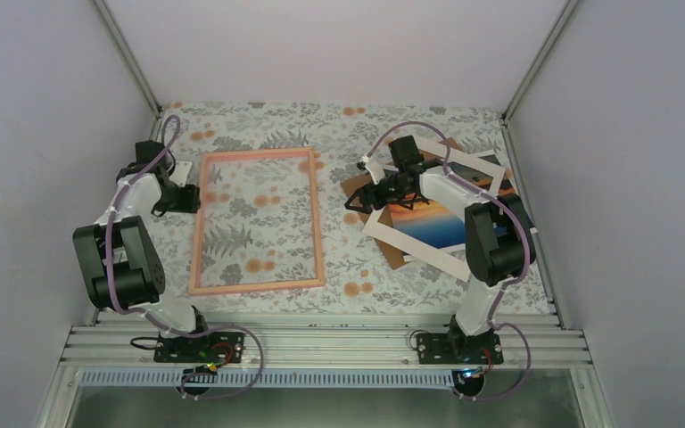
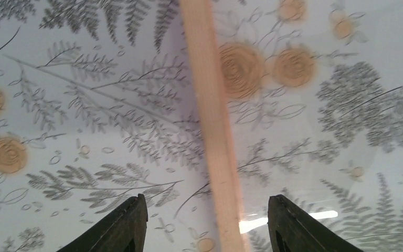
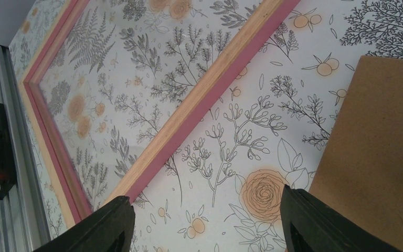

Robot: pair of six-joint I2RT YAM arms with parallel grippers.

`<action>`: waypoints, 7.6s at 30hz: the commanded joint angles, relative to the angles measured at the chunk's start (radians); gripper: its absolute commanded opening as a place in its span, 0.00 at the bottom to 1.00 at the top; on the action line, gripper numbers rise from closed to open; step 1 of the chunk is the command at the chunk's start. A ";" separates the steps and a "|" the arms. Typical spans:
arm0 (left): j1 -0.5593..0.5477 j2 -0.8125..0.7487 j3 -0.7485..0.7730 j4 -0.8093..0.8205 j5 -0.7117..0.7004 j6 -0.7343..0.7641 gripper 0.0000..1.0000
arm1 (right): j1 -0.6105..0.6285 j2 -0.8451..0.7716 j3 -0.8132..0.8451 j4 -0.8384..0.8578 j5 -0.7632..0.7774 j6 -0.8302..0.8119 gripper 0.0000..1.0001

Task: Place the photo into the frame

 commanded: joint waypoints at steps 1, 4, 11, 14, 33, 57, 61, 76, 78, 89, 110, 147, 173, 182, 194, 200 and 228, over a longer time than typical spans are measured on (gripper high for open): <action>0.036 0.001 -0.047 0.029 -0.068 0.055 0.57 | -0.008 -0.051 -0.021 0.013 -0.023 -0.018 0.70; 0.042 0.004 -0.088 0.036 -0.072 0.092 0.55 | -0.008 -0.057 -0.025 0.016 -0.025 -0.019 0.70; 0.041 0.000 -0.156 0.054 -0.034 0.124 0.53 | -0.008 -0.048 -0.027 0.020 -0.033 -0.017 0.69; 0.041 0.012 -0.185 0.077 -0.051 0.125 0.51 | -0.008 -0.045 -0.026 0.020 -0.035 -0.016 0.69; 0.031 0.070 -0.175 0.105 0.029 0.095 0.46 | -0.008 -0.033 -0.030 0.021 -0.042 -0.013 0.69; 0.016 0.156 -0.104 0.112 0.328 0.037 0.40 | 0.055 0.156 0.024 0.032 -0.238 0.066 0.65; -0.035 0.191 -0.087 0.153 0.359 -0.005 0.40 | 0.055 0.193 0.052 0.023 -0.235 0.068 0.65; -0.071 0.171 -0.079 0.214 0.333 -0.042 0.45 | 0.006 0.196 0.142 0.010 -0.154 0.064 0.63; -0.070 0.121 -0.083 0.207 0.310 -0.008 0.52 | 0.003 0.157 0.137 0.003 -0.133 0.045 0.64; -0.082 -0.174 0.011 0.084 0.351 0.239 1.00 | -0.059 -0.256 0.025 -0.081 0.044 -0.099 0.79; -0.723 0.036 0.263 0.388 0.292 -0.032 1.00 | -0.528 -0.571 -0.199 -0.252 0.158 -0.327 0.96; -1.327 0.434 -0.095 1.311 -0.365 0.891 0.72 | -0.690 -0.580 -0.254 -0.257 0.053 -0.267 0.96; -1.350 0.575 -0.027 1.433 -0.401 0.995 0.50 | -0.725 -0.569 -0.251 -0.264 0.041 -0.282 0.94; -1.320 0.522 0.123 1.208 -0.378 0.814 0.08 | -0.731 -0.581 -0.192 -0.293 0.020 -0.274 0.94; -1.186 0.485 0.420 0.901 -0.328 0.681 0.02 | -0.735 -0.631 0.024 -0.342 -0.054 -0.210 0.95; -1.101 0.519 0.590 0.783 -0.317 0.681 0.02 | -0.735 -0.663 0.081 -0.304 -0.077 -0.143 0.97; -0.575 0.069 0.309 0.702 -0.236 1.005 0.02 | -0.737 -0.667 0.028 -0.232 -0.166 -0.091 0.99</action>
